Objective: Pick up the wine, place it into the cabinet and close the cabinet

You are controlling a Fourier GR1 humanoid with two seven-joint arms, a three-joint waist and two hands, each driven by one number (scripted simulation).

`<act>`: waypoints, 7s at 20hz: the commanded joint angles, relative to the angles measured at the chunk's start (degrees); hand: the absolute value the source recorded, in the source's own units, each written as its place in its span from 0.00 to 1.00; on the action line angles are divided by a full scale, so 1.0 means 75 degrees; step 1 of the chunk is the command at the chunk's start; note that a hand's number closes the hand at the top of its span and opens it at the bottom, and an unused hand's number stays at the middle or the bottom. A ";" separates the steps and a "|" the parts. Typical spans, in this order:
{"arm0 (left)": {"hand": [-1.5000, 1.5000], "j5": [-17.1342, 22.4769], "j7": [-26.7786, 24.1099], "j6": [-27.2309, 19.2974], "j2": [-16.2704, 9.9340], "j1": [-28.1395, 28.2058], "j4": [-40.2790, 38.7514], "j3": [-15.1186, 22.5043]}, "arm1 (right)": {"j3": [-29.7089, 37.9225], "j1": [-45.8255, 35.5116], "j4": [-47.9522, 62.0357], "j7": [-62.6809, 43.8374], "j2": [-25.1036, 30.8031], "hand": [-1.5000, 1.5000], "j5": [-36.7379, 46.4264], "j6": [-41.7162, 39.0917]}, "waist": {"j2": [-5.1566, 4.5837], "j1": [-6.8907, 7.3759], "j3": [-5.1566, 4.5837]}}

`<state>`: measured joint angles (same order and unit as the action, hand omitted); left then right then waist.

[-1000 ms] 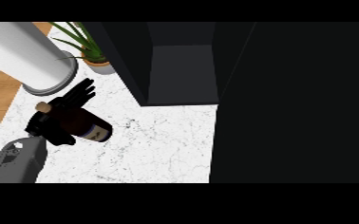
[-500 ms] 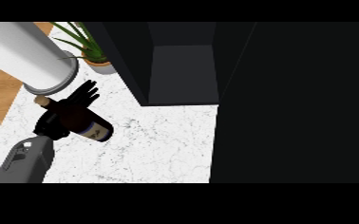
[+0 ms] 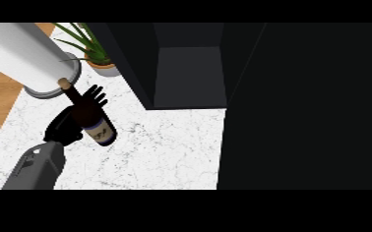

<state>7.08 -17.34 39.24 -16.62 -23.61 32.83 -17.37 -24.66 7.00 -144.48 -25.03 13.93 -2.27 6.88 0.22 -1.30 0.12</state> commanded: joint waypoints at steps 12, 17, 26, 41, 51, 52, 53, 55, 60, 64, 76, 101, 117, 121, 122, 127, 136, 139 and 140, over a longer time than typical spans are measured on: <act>1.00 -0.0069 -0.0598 0.0253 0.0241 -0.0215 -0.0854 0.0108 | -0.0119 0.0317 -0.2066 -0.1097 0.0250 0.00 -0.0015 0.0172 | -0.0030 -0.0019 -0.0034; 1.00 -0.0260 -0.0641 -0.0508 0.0537 -0.0281 -0.0073 0.0343 | -0.0159 0.0395 -0.1827 -0.0692 0.0157 0.00 -0.0007 0.0162 | 0.0000 0.0051 -0.0022; 1.00 0.0195 -0.2937 -0.2515 0.1461 0.1667 0.1079 -0.0506 | -0.0309 0.0233 -0.1141 -0.0463 0.0093 0.00 0.0163 0.0329 | 0.0094 0.0249 -0.0015; 1.00 0.1617 -0.1365 -0.3985 0.2213 0.3385 0.5722 0.2414 | 0.0464 0.0182 -0.1535 -0.0720 0.0293 0.00 -0.0541 0.0166 | 0.0031 0.0168 -0.0008; 1.00 0.1573 0.0492 -0.7089 0.2215 0.2482 0.7817 0.4355 | 0.0695 0.0635 -0.1310 -0.0137 0.0427 0.00 -0.0867 -0.0221 | -0.0008 0.0047 -0.0006; 1.00 0.1404 0.0720 -0.7305 0.2215 0.2744 0.8401 0.4648 | 0.0378 0.0804 -0.1655 -0.0337 0.0421 0.00 -0.0613 -0.0147 | 0.0024 0.0042 -0.0006; 1.00 0.1512 0.0650 -0.7458 0.2216 0.2440 0.8095 0.4719 | 0.0430 0.0635 -0.1766 -0.0422 0.0389 0.00 -0.0551 -0.0097 | 0.0010 0.0023 -0.0012; 1.00 0.1559 0.0867 -0.8009 0.2216 0.2360 0.8173 0.5121 | 0.0263 0.0869 -0.1353 -0.0055 0.0261 0.00 -0.0397 -0.0167 | -0.0001 0.0057 -0.0012; 1.00 0.1722 0.1774 -0.9271 0.2216 0.0801 0.7683 0.5099 | 0.0553 0.0239 -0.1362 -0.0638 0.0278 0.00 -0.0588 -0.0163 | -0.0014 0.0031 -0.0014; 1.00 0.1843 0.1611 -0.9098 0.2216 0.0106 0.6501 0.4720 | 0.0815 0.0065 -0.1060 -0.0434 0.0117 0.00 -0.0765 -0.0245 | -0.0039 0.0033 -0.0016; 1.00 0.2703 -0.0135 -0.9484 0.2216 -0.0303 0.4201 0.5365 | 0.0940 0.0172 -0.1425 -0.0717 0.0093 0.00 -0.1082 -0.0545 | -0.0064 -0.0057 -0.0026; 1.00 0.5581 -0.1718 -0.9009 0.2216 -0.2737 0.0485 0.5231 | 0.0785 0.0711 -0.1423 -0.0392 -0.0331 0.00 -0.0889 -0.0772 | -0.0064 -0.0131 -0.0024; 1.00 0.5454 -0.1651 -0.9186 0.1781 -0.4660 -0.1515 0.4672 | 0.1110 0.0898 -0.1105 -0.0209 -0.0356 0.00 -0.1090 -0.1140 | -0.0082 -0.0118 -0.0019; 1.00 0.5220 -0.1638 -1.0180 0.1939 -0.5254 -0.2079 0.4638 | 0.0900 0.1231 -0.1082 0.0211 -0.0426 0.00 -0.1047 -0.1368 | -0.0077 -0.0227 -0.0012; 1.00 0.5089 -0.1467 -1.0354 0.1867 -0.5585 -0.2284 0.4711 | 0.1115 0.0683 -0.0825 -0.0045 -0.0493 0.00 -0.1076 -0.1198 | -0.0112 -0.0188 -0.0017; 0.00 0.4645 -0.1139 -1.0546 0.1671 -0.5924 -0.3101 0.4976 | 0.0701 0.0968 -0.0884 0.0122 -0.0499 0.00 -0.0847 -0.1380 | -0.0123 -0.0276 -0.0016; 0.00 0.4478 -0.1565 -1.0566 0.1713 -0.5705 -0.3726 0.4817 | 0.0662 0.1212 -0.0787 0.0393 -0.0520 0.00 -0.0965 -0.1555 | -0.0198 -0.0412 -0.0019; 0.00 0.4405 -0.1682 -1.0924 0.1816 -0.5784 -0.3811 0.4796 | 0.0769 0.1052 -0.0981 0.0298 -0.0531 0.00 -0.0944 -0.1498 | -0.0192 -0.0379 -0.0022; 0.00 0.4359 -0.1600 -1.0638 0.1685 -0.5665 -0.3835 0.4833 | 0.0744 0.1259 -0.1222 0.0190 -0.0473 0.00 -0.0958 -0.1501 | -0.0162 -0.0352 -0.0022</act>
<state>40.42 -29.03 -40.67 -1.94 -66.79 6.11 19.08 -19.84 13.60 -143.30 -19.15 9.09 -4.93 -4.38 -0.84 -4.08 0.07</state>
